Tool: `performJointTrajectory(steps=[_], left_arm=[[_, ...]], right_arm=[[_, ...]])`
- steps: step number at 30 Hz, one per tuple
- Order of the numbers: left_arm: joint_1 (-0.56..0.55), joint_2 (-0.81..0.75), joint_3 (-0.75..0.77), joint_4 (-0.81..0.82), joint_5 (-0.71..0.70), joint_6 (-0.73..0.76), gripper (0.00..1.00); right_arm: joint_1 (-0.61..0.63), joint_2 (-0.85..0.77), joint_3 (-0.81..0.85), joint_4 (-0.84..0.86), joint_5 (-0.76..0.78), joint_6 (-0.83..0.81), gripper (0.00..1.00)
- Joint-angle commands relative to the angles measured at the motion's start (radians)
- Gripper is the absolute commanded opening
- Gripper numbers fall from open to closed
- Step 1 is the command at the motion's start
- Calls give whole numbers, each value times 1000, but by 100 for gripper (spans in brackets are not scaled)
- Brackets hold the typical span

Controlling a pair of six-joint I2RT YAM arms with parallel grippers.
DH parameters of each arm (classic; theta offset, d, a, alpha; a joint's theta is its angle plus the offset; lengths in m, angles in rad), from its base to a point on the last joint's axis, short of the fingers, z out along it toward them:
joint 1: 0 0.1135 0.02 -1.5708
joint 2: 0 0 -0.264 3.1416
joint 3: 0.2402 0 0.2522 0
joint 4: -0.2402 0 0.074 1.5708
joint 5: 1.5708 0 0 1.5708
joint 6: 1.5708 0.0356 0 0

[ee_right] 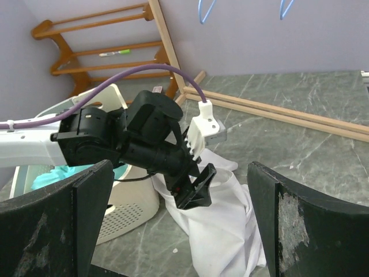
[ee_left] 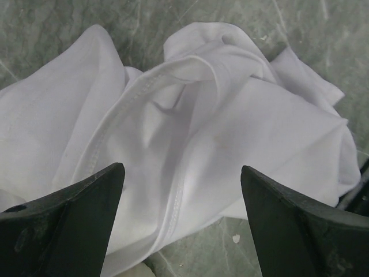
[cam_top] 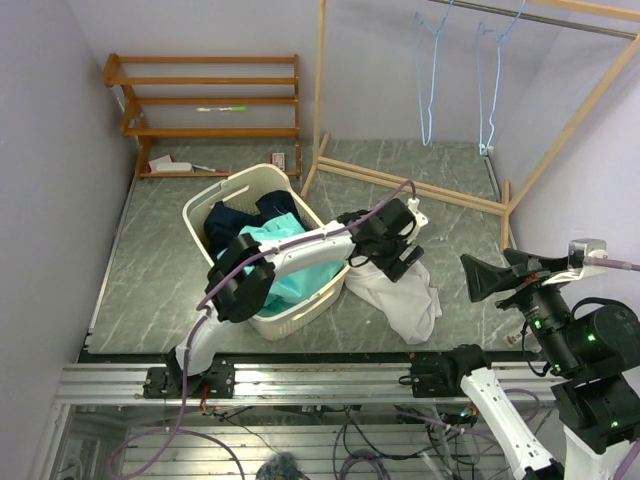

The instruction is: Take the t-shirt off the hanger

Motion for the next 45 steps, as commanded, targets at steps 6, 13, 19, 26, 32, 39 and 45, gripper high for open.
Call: performJointTrajectory(steps=[6, 13, 19, 26, 32, 39, 45], left_arm=[[-44, 97, 109, -90, -161, -25, 95], [-44, 159, 106, -83, -190, -58, 98], [-46, 213, 117, -109, -241, -71, 96], [-45, 206, 69, -83, -147, -51, 54], [-45, 135, 82, -111, -128, -36, 8], [-45, -40, 125, -148, -205, -13, 7], [-44, -175, 209, -215, -339, 26, 7]], right_arm=[[-3, -32, -4, -7, 10, -26, 100], [-4, -49, -2, 8, 8, -26, 100], [-3, -46, -15, 11, 0, -28, 100], [-3, -50, -26, 12, 10, -31, 100], [-3, -54, -33, 19, 21, -25, 100], [-3, -65, -38, 24, 47, -21, 100], [-4, -71, -40, 25, 56, -19, 100]])
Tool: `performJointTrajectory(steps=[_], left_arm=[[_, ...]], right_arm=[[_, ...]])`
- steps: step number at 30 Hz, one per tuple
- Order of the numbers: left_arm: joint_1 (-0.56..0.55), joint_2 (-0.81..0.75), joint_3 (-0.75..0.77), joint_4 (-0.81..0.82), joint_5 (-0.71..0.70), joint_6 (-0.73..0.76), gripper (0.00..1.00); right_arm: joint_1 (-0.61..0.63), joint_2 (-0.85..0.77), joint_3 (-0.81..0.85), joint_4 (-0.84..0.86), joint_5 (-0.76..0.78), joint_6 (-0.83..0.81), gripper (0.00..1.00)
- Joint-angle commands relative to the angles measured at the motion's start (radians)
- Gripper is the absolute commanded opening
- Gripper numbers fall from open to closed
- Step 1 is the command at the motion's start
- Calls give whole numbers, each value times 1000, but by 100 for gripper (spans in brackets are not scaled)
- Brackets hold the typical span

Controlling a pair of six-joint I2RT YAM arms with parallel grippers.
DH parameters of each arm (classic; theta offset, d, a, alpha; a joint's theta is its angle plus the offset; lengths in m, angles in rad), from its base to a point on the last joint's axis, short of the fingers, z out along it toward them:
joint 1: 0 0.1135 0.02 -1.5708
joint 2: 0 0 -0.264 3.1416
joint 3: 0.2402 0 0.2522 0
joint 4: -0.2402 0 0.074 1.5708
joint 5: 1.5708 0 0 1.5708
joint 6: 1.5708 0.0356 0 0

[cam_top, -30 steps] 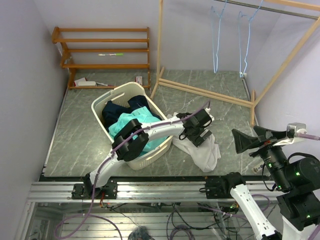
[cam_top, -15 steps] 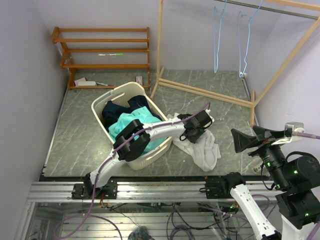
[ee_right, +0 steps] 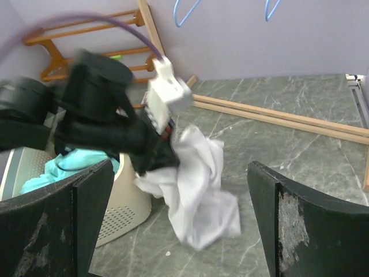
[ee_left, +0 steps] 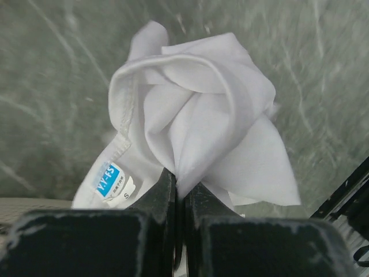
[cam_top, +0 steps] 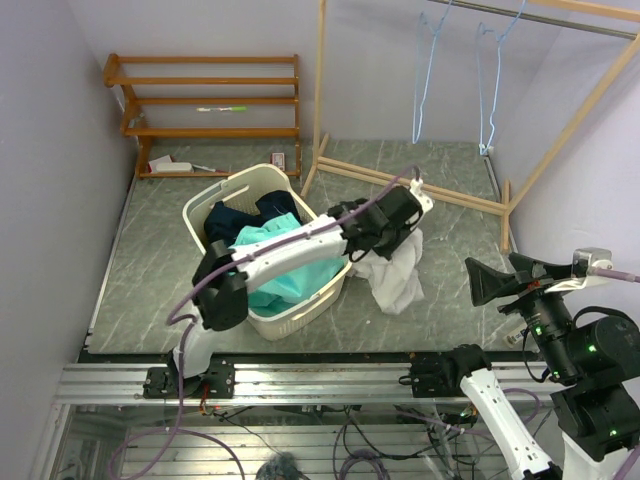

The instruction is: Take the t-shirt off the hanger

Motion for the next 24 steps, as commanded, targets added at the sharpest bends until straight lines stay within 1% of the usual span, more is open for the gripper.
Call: performJointTrajectory(steps=[1, 7, 13, 18, 21, 24], left_arm=[[4, -133, 102, -52, -138, 49, 7], [19, -254, 163, -108, -336, 110, 7], [43, -425, 150, -109, -456, 154, 7], [55, -560, 84, -92, -572, 183, 7], [66, -629, 23, -95, -616, 180, 7], [76, -701, -74, -95, -630, 146, 7]], right_arm=[[-3, -15, -7, 21, 17, -3, 100], [-3, -22, -8, 15, 28, -3, 100], [-2, -26, -17, 22, 29, 1, 100], [-3, -20, -23, 28, 18, 6, 100], [-4, -19, -28, 35, 15, 12, 100], [-4, -20, -42, 46, 7, 20, 100]])
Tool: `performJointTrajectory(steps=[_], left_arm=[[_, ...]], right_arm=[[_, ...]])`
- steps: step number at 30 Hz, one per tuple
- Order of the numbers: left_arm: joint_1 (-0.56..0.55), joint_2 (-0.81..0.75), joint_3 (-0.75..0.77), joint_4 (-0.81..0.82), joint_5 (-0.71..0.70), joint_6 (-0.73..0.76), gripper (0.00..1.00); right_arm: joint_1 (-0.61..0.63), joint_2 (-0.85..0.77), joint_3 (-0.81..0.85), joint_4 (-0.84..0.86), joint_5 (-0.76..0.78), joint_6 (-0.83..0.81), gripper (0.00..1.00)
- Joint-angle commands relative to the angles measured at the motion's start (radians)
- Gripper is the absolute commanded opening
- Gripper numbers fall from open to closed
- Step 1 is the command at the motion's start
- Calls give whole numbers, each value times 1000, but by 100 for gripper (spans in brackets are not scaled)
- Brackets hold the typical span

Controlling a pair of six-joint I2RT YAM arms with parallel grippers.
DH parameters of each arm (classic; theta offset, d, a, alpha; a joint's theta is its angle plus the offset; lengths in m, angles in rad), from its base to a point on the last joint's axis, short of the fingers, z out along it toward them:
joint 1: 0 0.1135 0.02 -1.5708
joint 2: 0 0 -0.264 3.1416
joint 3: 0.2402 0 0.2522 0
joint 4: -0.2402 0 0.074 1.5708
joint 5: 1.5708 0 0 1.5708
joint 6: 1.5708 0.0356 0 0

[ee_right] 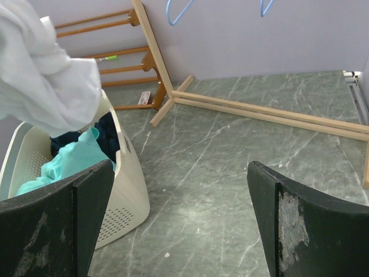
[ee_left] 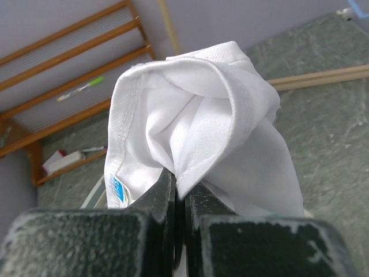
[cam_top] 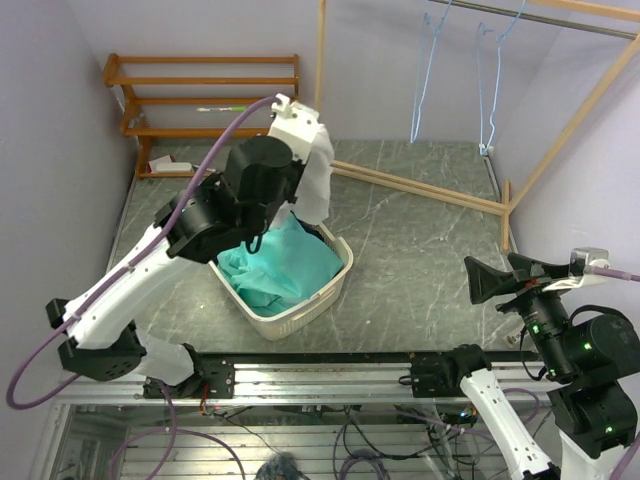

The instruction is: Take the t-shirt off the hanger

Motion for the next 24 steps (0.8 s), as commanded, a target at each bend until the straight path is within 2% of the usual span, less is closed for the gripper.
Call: performJointTrajectory(steps=[1, 6, 9, 13, 15, 18, 24], left_arm=[[18, -75, -140, 14, -83, -21, 7], [46, -153, -346, -17, -92, -140, 7], [65, -194, -526, -3, -54, -225, 7], [114, -191, -668, -32, 30, -336, 7], [144, -176, -714, -49, 88, -389, 16], [171, -171, -811, 3, 215, -424, 37], [186, -140, -896, 69, 357, -449, 48]], right_arm=[[-3, -10, -24, 39, -16, 16, 100], [-3, -6, -32, 39, -22, 20, 100], [-3, -11, -38, 43, -24, 21, 100], [-3, -6, -40, 42, -32, 23, 100], [-2, -3, -42, 40, -37, 24, 100], [-3, -4, -50, 47, -44, 27, 100], [-4, 8, -58, 49, -65, 29, 100]])
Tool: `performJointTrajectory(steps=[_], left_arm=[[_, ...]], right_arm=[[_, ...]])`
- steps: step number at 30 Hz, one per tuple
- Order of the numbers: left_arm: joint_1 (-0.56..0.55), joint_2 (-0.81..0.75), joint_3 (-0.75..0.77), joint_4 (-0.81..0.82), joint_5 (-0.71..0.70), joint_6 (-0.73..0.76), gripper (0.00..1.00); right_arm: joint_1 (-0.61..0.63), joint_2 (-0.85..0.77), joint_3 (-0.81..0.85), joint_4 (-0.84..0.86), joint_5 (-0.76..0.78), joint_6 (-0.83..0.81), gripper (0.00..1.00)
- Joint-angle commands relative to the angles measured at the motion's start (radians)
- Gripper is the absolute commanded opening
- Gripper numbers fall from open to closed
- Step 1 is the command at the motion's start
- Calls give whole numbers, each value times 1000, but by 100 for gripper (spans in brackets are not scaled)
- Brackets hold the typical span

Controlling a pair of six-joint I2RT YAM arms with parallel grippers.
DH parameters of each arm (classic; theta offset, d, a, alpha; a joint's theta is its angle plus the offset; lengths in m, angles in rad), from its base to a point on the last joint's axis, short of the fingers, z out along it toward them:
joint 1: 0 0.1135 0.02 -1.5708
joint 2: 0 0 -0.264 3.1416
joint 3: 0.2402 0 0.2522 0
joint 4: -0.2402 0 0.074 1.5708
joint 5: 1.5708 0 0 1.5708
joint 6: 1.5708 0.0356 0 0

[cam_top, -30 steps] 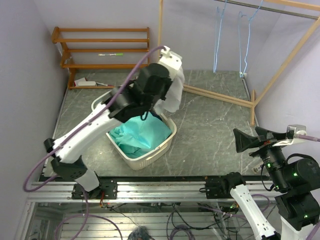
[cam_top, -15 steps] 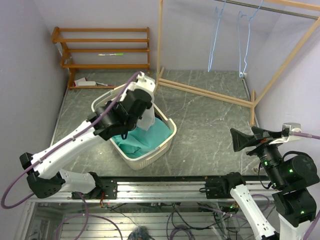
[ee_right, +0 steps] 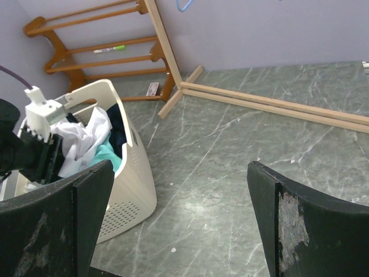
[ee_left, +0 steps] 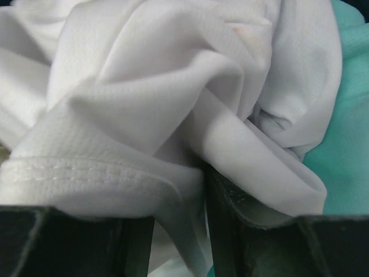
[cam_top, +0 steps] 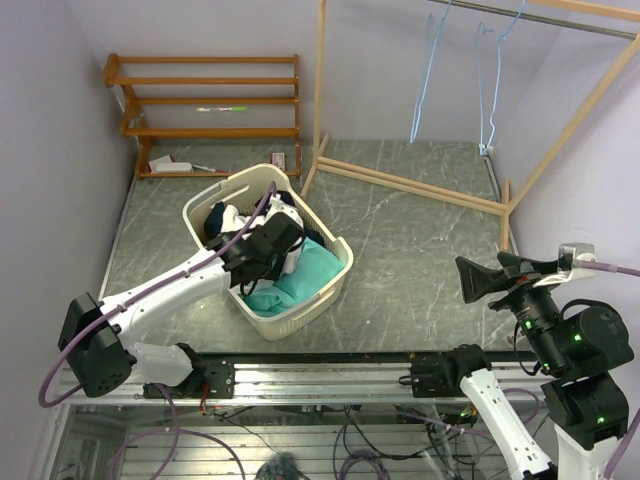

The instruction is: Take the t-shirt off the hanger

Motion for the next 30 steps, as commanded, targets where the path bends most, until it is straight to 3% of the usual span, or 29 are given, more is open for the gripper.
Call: performJointTrajectory(steps=[1, 6, 8, 9, 10, 11, 12, 20, 25, 30], left_arm=[[10, 17, -36, 91, 174, -56, 49], [12, 20, -16, 89, 179, -51, 47], [13, 2, 20, 61, 162, -35, 55], [12, -9, 45, 37, 151, -27, 65], [13, -23, 73, 18, 145, -19, 85], [12, -36, 103, -1, 136, -11, 97], [13, -50, 131, -19, 131, -1, 100], [13, -189, 321, -119, 50, 63, 99], [12, -328, 274, -76, -63, 106, 99], [26, -291, 261, -74, -71, 117, 99]], right_arm=[[-4, 12, -8, 24, -28, 6, 100], [-3, 14, -18, 32, -41, 9, 100], [-3, 16, -16, 30, -43, 7, 100], [-3, 17, -14, 30, -45, 7, 100], [-4, 17, -14, 28, -46, 8, 100], [-3, 17, -15, 30, -48, 8, 100], [-3, 16, -16, 32, -48, 9, 100], [-4, 66, -67, 26, -87, 8, 100], [-3, 196, -171, 20, -114, 3, 100], [-3, 378, -152, 29, -71, 23, 100]])
